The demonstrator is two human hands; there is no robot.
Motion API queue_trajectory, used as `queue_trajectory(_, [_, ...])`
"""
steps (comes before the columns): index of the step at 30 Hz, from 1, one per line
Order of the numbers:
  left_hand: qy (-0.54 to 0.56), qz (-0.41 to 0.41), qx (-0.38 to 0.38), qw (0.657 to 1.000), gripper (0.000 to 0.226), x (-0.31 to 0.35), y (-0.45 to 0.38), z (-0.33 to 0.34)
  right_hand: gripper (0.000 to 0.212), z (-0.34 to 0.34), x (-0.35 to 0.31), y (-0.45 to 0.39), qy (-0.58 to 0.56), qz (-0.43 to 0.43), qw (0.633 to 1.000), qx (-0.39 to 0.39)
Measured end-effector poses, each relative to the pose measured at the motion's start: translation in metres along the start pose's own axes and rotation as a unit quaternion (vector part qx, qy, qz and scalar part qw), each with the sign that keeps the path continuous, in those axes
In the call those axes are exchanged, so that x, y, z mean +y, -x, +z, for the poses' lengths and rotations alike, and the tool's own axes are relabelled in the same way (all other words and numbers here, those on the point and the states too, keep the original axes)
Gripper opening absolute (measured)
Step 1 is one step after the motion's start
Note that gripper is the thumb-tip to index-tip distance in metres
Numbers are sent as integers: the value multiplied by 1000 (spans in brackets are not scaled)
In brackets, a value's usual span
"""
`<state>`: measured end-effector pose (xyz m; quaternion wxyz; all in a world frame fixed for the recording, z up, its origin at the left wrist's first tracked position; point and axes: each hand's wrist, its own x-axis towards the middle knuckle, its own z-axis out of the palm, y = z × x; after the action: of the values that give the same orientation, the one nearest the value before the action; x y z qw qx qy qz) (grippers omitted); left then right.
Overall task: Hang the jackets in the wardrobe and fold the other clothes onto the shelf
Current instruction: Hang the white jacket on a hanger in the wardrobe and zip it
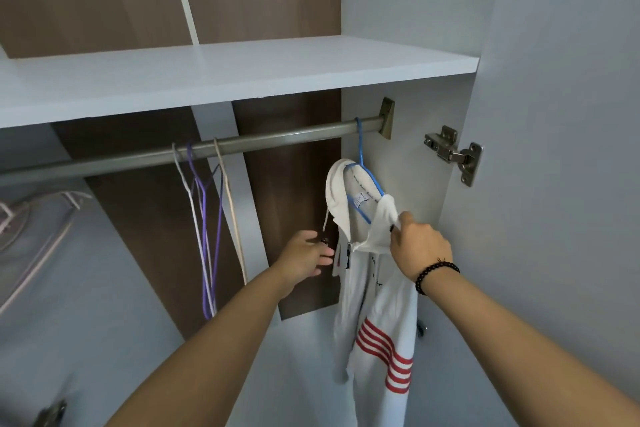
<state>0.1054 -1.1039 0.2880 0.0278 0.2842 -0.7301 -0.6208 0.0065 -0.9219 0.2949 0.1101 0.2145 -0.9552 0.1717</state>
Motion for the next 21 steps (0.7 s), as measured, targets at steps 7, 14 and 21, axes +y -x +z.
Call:
queue_trajectory(7, [-207,85,-20,974,38,-3,31,-13,25,3,-17,34,-82,-25,993,-77])
queue_trajectory(14, [-391,153,-28,907,28,-28,78,-35,39,10,-34,93,-40,-51,989,-131])
queue_trajectory(21, [-469,175,-58,864,33,-73,144,-61,41,13,-51,176,4,-36,982,-183])
